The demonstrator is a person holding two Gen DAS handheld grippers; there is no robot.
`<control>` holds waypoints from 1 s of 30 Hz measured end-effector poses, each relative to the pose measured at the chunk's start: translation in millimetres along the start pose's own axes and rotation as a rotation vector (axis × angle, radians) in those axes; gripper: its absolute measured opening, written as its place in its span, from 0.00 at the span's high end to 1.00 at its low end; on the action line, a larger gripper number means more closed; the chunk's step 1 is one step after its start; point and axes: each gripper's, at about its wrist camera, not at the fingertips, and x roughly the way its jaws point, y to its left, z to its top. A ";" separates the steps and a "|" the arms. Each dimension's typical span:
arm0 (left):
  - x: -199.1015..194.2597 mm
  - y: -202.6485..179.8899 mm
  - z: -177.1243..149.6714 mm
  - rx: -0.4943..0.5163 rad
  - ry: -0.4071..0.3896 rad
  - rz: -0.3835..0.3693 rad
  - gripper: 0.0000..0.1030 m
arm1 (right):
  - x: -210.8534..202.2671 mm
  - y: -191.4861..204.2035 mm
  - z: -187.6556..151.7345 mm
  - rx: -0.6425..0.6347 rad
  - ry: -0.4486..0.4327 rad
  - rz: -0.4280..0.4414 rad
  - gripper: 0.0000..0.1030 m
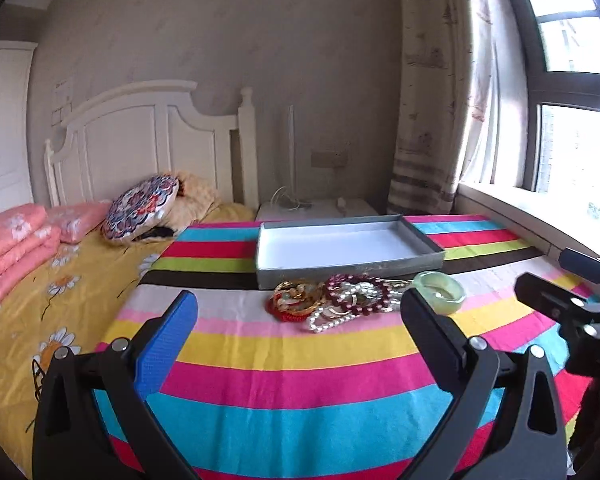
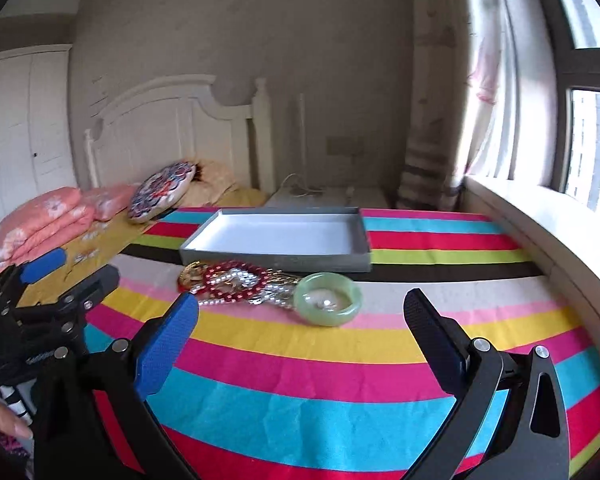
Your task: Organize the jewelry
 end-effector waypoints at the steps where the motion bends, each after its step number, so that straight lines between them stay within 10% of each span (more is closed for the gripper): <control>1: -2.0 -2.6 0.5 0.010 -0.004 -0.001 0.02 | -1.9 -1.5 0.1 0.005 -0.004 -0.001 0.04; 30: -8.7 -19.6 -8.8 0.070 -0.012 -0.013 0.02 | -16.0 -2.3 -2.7 0.021 -0.031 -0.001 0.04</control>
